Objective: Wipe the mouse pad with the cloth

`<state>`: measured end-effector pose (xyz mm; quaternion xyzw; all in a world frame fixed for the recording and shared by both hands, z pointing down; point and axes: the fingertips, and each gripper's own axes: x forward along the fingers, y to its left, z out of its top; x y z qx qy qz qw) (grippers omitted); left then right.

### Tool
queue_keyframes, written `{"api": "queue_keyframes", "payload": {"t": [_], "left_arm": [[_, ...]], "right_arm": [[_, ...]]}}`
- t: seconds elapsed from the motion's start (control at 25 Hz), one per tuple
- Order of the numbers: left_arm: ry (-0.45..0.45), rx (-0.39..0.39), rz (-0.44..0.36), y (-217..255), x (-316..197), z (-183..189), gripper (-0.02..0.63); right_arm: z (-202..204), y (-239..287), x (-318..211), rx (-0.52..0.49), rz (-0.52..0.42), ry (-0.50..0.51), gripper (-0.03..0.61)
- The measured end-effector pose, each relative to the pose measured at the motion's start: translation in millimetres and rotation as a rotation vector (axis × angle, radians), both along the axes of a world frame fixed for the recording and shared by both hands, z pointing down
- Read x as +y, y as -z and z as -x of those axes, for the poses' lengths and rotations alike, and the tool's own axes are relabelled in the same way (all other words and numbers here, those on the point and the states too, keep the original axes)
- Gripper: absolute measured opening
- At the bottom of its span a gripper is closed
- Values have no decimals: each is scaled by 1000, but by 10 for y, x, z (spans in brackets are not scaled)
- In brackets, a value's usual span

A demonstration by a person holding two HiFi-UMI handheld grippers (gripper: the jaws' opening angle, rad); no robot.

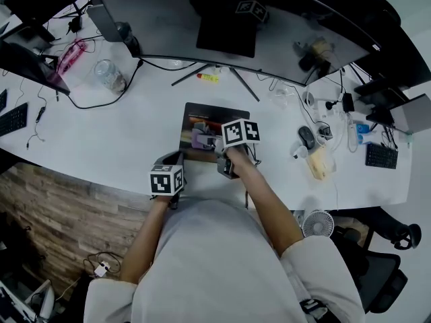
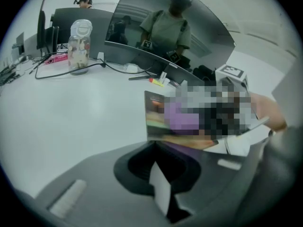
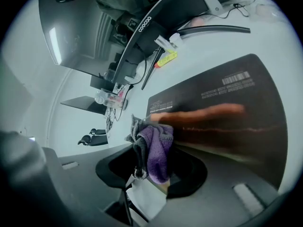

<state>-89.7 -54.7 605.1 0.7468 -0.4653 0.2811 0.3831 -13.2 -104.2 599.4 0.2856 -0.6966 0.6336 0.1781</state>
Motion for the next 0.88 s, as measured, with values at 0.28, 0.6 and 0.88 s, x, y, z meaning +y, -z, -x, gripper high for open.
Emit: {"api": "queue_keyframes", "payload": {"t": [0.28, 0.6, 0.88], "left_arm": [[-3, -4, 3, 4, 2, 1, 0], [-7, -12, -2, -5, 9, -13, 0], [-8, -18, -7, -4, 5, -2, 0]], "right_arm": [[-130, 6, 25, 15, -5, -9, 184], [-305, -5, 71, 39, -3, -16, 184], [-472, -8, 111, 63, 0, -22, 184]]}}
